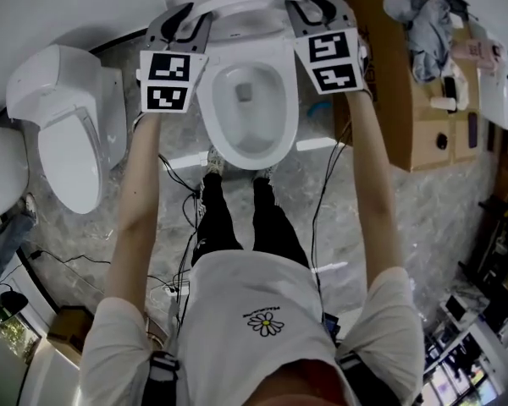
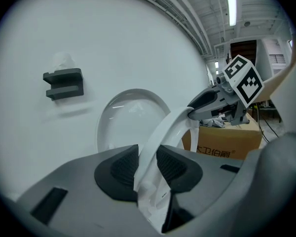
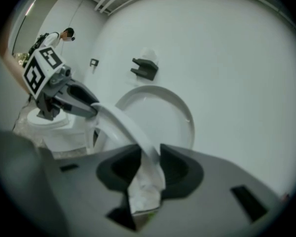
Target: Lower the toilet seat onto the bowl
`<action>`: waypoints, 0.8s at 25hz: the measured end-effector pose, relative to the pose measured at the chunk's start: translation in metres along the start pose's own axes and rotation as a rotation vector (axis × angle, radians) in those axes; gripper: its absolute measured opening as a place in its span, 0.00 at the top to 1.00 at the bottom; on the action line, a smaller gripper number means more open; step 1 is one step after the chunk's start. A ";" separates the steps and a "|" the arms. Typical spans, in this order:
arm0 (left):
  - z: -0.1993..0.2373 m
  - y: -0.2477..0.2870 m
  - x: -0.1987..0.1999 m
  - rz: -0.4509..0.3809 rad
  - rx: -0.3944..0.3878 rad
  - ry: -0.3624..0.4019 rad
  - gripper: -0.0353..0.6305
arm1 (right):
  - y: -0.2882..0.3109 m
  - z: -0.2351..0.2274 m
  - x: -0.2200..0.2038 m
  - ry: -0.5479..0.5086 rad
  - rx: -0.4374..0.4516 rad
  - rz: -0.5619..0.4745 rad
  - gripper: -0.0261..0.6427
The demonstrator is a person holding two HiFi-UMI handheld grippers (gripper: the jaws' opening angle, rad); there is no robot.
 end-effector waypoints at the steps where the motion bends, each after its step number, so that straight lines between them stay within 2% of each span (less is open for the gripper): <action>1: 0.000 0.000 0.000 -0.011 0.007 -0.004 0.75 | 0.000 -0.001 0.001 0.001 -0.001 0.004 0.76; 7: -0.012 -0.012 -0.002 0.016 0.036 -0.012 0.75 | -0.013 0.007 -0.008 0.030 0.014 -0.017 0.75; 11: -0.019 -0.024 -0.008 -0.008 0.078 -0.012 0.74 | -0.021 0.016 -0.014 0.021 0.014 -0.053 0.75; 17: -0.024 -0.037 -0.016 -0.052 0.086 -0.013 0.74 | -0.029 0.028 -0.019 0.004 0.017 -0.031 0.75; 20: -0.029 -0.042 -0.016 -0.052 0.069 0.019 0.74 | -0.035 0.032 -0.022 -0.003 0.004 -0.038 0.75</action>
Point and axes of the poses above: the fingertips, and each gripper's own axes: y forward along the fingers, z to its left, x out of its top, the point moved 8 cm from there along -y, backward along the fingers, and after that the axes turned 13 degrees about x, right-handed, at the moved point
